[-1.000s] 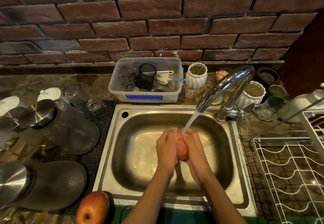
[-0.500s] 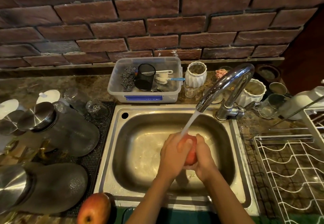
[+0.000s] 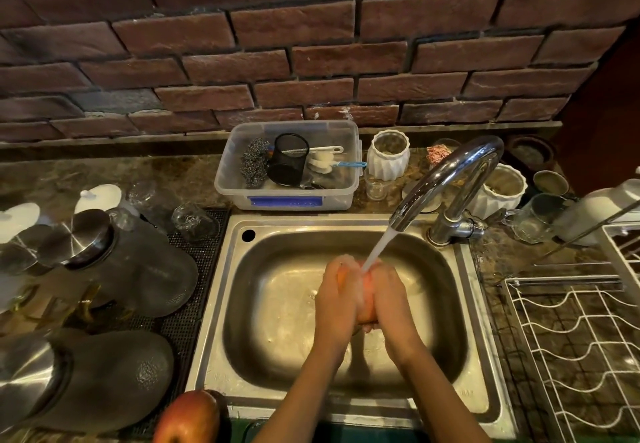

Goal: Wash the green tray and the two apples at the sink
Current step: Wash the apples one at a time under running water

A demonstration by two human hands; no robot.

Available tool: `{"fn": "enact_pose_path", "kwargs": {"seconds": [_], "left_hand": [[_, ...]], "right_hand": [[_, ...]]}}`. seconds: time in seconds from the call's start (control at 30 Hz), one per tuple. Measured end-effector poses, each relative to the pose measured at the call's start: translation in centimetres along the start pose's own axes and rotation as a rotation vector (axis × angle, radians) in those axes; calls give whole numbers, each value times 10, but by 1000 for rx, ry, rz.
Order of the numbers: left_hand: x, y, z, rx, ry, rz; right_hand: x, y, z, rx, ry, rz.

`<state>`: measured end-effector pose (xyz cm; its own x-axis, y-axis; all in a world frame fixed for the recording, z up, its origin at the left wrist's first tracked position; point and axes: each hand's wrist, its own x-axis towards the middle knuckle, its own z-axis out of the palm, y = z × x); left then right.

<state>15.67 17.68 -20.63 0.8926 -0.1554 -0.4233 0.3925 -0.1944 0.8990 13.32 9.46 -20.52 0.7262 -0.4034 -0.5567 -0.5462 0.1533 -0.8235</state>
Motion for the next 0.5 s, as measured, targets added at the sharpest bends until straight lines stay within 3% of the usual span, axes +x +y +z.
{"fn": "enact_pose_path", "kwargs": {"seconds": [0.17, 0.27, 0.4, 0.5], "left_hand": [[-3, -11, -8, 134, 51, 306], [1, -1, -6, -59, 76, 152], [3, 13, 0, -344, 79, -310], [0, 13, 4, -253, 58, -230]], "right_hand": [[-7, -15, -7, 55, -101, 212], [-6, -14, -3, 42, -77, 186], [-4, 3, 0, 33, -70, -98], [-6, 9, 1, 70, 17, -182]]}}
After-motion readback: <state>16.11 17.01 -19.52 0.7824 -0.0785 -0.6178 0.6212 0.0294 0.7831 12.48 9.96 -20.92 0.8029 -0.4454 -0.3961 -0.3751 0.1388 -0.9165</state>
